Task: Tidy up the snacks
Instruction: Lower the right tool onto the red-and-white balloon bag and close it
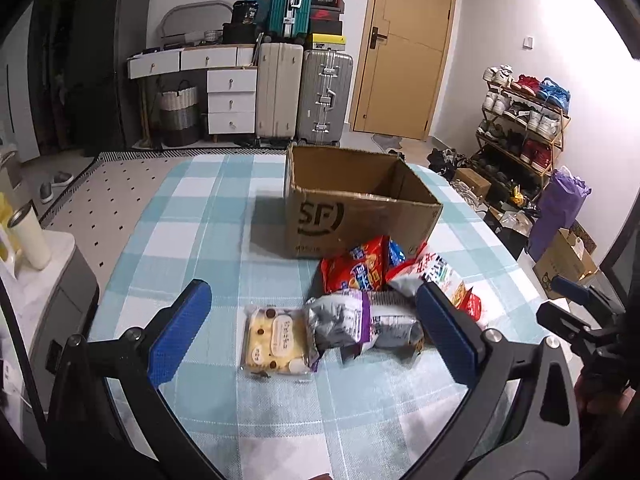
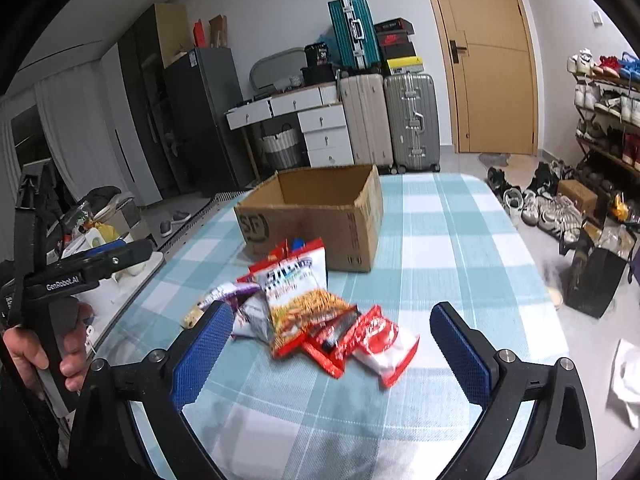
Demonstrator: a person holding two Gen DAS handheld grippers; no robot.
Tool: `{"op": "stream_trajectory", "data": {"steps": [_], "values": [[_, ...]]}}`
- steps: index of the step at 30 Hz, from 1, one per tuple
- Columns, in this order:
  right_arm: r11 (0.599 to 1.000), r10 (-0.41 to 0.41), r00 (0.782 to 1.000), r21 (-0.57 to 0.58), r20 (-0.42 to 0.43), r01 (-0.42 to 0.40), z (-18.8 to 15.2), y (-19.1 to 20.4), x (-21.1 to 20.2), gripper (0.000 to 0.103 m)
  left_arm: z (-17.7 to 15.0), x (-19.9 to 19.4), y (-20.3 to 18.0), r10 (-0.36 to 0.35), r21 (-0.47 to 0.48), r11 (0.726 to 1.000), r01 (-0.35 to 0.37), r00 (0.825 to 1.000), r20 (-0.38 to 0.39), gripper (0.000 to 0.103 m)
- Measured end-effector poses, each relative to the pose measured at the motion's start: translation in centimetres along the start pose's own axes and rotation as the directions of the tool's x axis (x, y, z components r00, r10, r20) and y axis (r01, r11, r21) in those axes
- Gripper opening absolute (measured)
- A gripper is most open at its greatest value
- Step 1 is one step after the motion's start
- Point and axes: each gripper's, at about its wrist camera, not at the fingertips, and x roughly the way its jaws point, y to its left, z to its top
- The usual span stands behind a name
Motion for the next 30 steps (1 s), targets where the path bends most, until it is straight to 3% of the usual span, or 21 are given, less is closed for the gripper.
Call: {"op": "stream_trajectory", "data": {"steps": [16, 30], "values": [[0.996, -0.055, 0.988, 0.058, -0.144, 0.064, -2.3, -3.7, 6.7, 0.101, -3.2, 5.3, 1.3, -0.022, -0.023, 1.000, 0.020, 0.996, -0.090, 0.102], [0.981, 0.002, 0.970, 0.188, -0.244, 0.045, -2.4, -6.6, 12.6, 0.101, -4.1, 9.0, 2.9, -0.026, -0.051, 0.999, 0.019, 0.989, -0.148, 0.102]]}}
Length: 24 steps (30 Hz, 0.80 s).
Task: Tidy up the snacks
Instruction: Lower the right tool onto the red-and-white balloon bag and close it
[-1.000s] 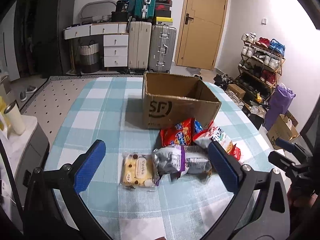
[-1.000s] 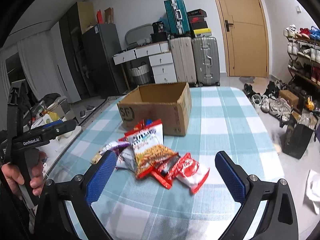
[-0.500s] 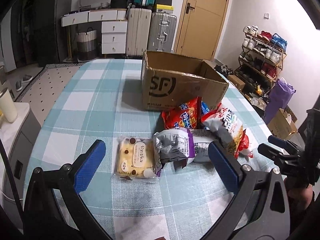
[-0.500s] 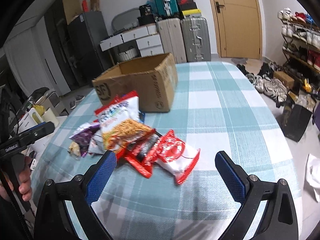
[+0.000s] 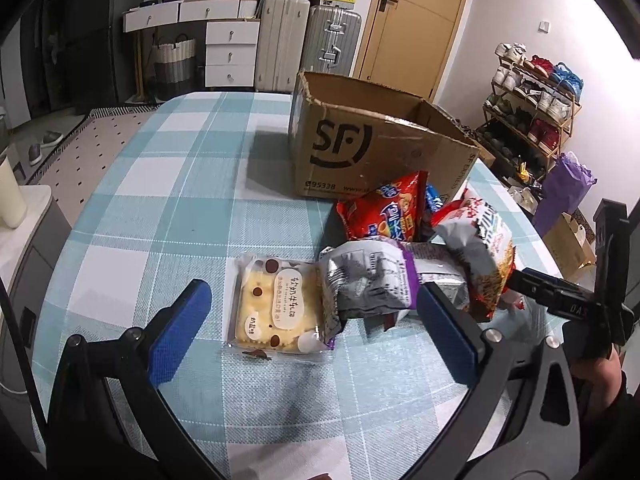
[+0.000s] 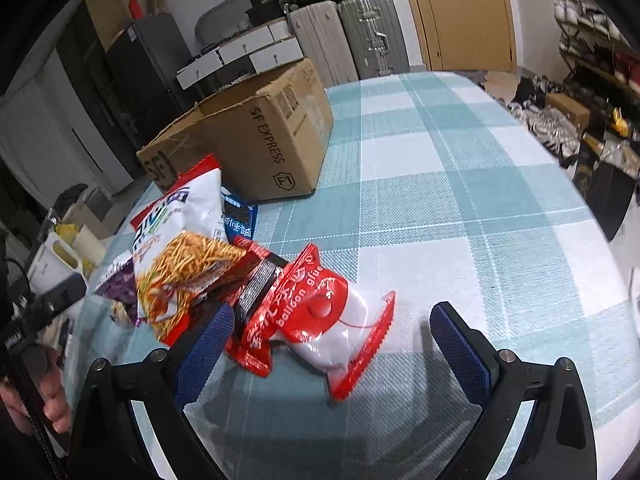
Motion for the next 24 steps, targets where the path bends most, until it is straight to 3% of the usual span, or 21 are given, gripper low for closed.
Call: {"op": "stream_trajectory", "data": {"steps": [3, 7, 10, 14, 17, 24], "values": [[1.000, 0.008, 1.000, 0.006, -0.005, -0.008, 0.2, 0.1, 0.5, 0.099, -0.1, 0.3, 0.3, 0.003, -0.008, 1.000, -0.003, 1.000, -0.007, 0.102], [1.000, -0.009, 1.000, -0.019, -0.007, 0.009, 0.2, 0.5, 0.9, 0.086, -0.2, 0.8, 0.6, 0.007, -0.013, 1.000, -0.007, 1.000, -0.017, 0.102], [1.000, -0.011, 1.000, -0.014, 0.000, 0.011, 0.1, 0.5, 1.1, 0.082, -0.3, 1.3, 0.9, 0.011, -0.023, 1.000, -0.011, 1.000, -0.025, 0.102], [1.000, -0.016, 1.000, -0.018, 0.006, 0.016, -0.2, 0.6, 0.8, 0.063, -0.5, 1.2, 1.1, 0.014, -0.028, 0.999, -0.015, 1.000, -0.027, 0.102], [1.000, -0.010, 1.000, -0.021, 0.007, 0.010, -0.4, 0.6, 0.7, 0.057, -0.6, 1.0, 1.2, 0.017, -0.031, 0.999, -0.017, 1.000, -0.023, 0.102], [1.000, -0.008, 1.000, -0.004, 0.015, 0.008, -0.5, 0.3, 0.4, 0.055, -0.9, 0.6, 1.3, 0.019, -0.034, 0.999, -0.020, 1.000, -0.021, 0.102]]}}
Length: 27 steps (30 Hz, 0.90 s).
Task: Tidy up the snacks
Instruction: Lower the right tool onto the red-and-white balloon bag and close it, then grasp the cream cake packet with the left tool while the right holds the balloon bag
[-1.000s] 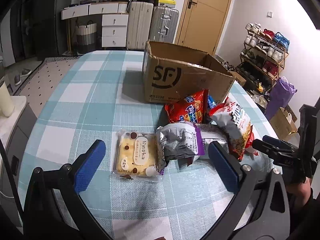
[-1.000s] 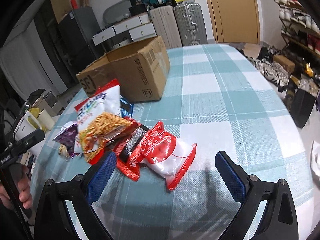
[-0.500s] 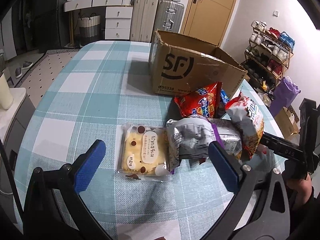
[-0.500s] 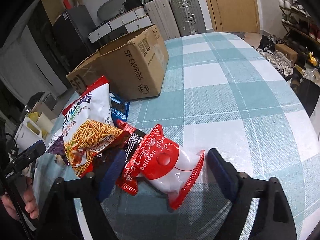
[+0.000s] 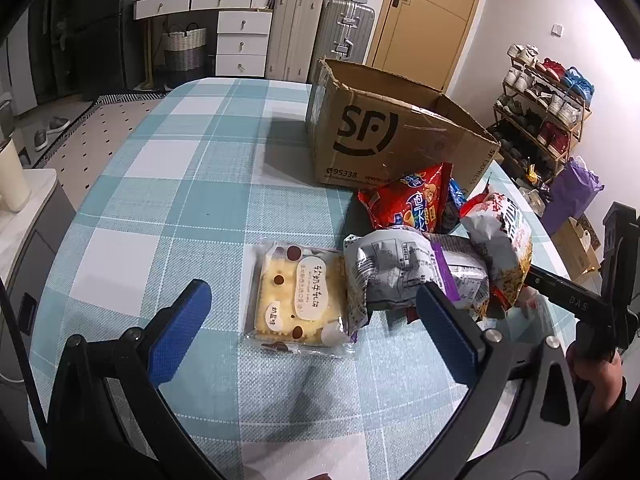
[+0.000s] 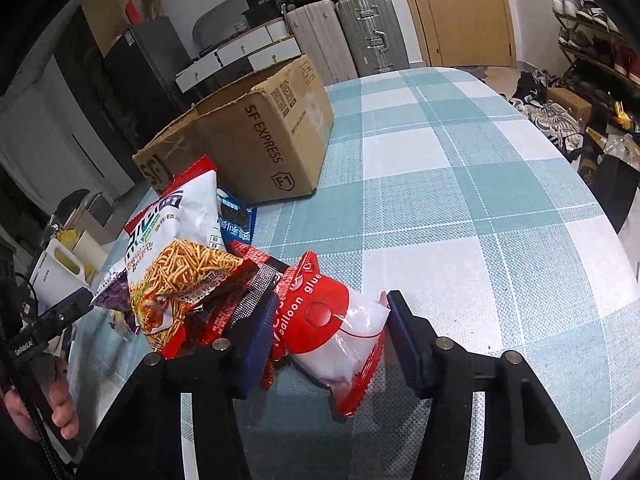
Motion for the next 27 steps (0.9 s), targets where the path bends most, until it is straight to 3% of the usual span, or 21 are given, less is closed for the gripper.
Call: {"op": "stream_trajectory", "data": {"steps": [19, 27], "values": [[0.999, 0.027, 0.999, 0.042, 0.045, -0.029, -0.8, -0.9, -2.4, 0.055, -0.5, -0.1, 1.4, 0.045, -0.011, 0.999, -0.046, 0.999, -0.023, 0.102], [0.998, 0.034, 0.998, 0.047, 0.052, -0.036, -1.2, -1.2, -3.2, 0.055, -1.2, 1.5, 1.6, 0.066, 0.025, 0.998, -0.064, 0.995, -0.077, 0.102]]}}
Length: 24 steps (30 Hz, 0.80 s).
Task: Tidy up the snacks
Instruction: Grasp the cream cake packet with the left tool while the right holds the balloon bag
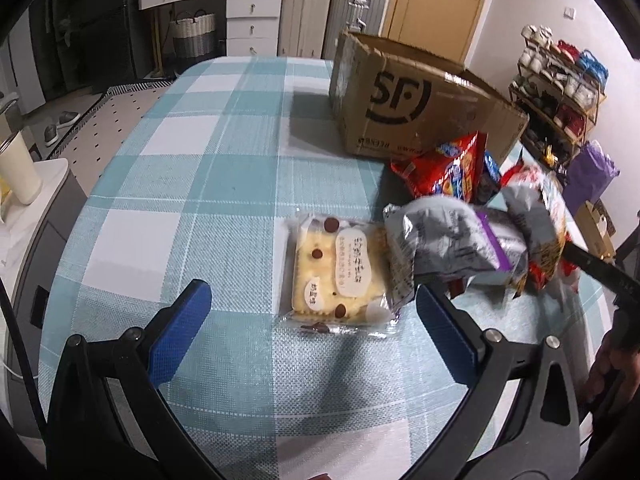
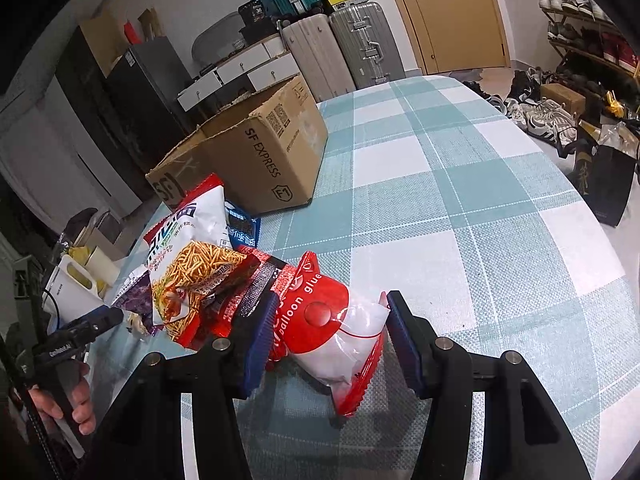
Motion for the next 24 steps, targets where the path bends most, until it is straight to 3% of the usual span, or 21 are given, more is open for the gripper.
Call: {"op": "stream_trajectory", "data": {"steps": [14, 24], "values": [[1.000, -0.002, 1.000, 0.009, 0.008, 0.002, 0.0, -0.2, -0.4, 0.055, 1.1, 3.0, -0.9, 0.038, 0.072, 0.997, -0.035, 0.998, -0.044, 0.102], [1.000, -0.003, 1.000, 0.009, 0.009, 0.003, 0.0, -0.2, -0.4, 0.055, 1.4, 4.7, -1.1, 0.019, 0.086, 0.996, -0.012, 0.997, -0.075, 0.102]]}}
